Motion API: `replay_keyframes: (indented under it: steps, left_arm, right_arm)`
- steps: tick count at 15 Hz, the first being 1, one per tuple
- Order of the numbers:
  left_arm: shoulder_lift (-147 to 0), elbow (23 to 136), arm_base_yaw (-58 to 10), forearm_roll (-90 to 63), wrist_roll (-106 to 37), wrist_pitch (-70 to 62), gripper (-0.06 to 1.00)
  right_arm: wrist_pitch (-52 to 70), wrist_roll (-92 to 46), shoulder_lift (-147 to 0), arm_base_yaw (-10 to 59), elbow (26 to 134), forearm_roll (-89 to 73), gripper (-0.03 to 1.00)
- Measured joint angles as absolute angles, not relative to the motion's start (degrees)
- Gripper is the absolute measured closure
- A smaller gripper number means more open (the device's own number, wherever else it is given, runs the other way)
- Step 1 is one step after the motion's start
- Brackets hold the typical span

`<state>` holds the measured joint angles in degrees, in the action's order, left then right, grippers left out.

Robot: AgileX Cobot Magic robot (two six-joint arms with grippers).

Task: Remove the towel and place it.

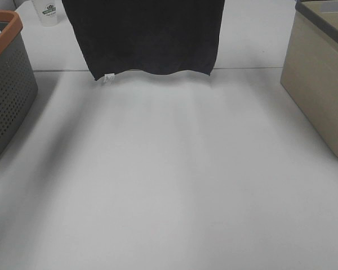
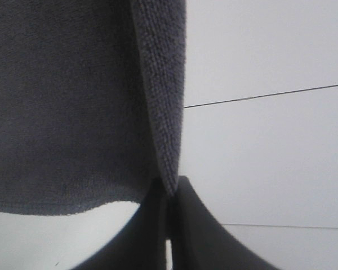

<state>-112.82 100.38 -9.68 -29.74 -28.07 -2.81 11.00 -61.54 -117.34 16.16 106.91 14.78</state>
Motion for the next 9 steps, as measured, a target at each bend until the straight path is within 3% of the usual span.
replay_keyframes:
  steps: [2,4,9]
  left_arm:
    - [-116.3,105.4,-9.3,-27.4,-28.1,-2.6,0.94]
    - [-116.5,103.0,-9.7,-26.9,-28.3,-1.3,0.94]
    - [-111.5,81.2,-15.2,-22.9,-28.1,11.8,0.94]
  right_arm:
    - [11.9,-61.5,-119.3,16.2,109.0,15.3,0.95]
    - [16.6,-59.0,-119.3,16.3,108.9,15.2,0.95]
    - [17.4,-54.3,-113.9,16.2,90.0,17.9,0.95]
